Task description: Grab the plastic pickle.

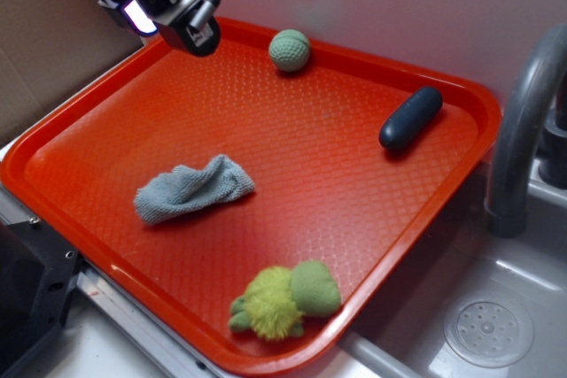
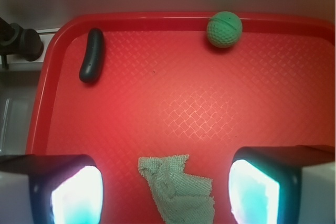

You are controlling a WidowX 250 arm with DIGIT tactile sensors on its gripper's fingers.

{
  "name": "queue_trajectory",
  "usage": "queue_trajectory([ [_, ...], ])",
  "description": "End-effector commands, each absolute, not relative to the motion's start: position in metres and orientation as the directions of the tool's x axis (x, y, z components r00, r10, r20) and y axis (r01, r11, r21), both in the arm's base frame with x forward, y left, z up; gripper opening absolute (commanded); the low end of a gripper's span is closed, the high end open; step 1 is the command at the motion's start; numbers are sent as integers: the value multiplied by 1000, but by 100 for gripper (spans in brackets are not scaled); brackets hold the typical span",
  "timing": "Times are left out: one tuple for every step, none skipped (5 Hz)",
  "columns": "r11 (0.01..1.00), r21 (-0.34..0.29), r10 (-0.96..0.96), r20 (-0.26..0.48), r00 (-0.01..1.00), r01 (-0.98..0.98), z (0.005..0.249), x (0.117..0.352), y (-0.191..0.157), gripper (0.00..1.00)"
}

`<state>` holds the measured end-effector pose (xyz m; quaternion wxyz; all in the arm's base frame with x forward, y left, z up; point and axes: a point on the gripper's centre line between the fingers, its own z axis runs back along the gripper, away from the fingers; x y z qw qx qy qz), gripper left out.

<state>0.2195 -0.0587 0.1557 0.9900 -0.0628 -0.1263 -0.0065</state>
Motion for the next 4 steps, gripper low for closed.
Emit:
queue_trajectory([
  [990, -130, -8, 288, 957, 48, 168, 226, -61, 100],
  [989, -148, 61, 236, 970, -26, 143, 262, -94, 100],
  [976, -186, 153, 221, 963, -112, 119, 282, -118, 100],
  [982, -152, 146, 214, 966, -115, 97, 293, -145, 100],
])
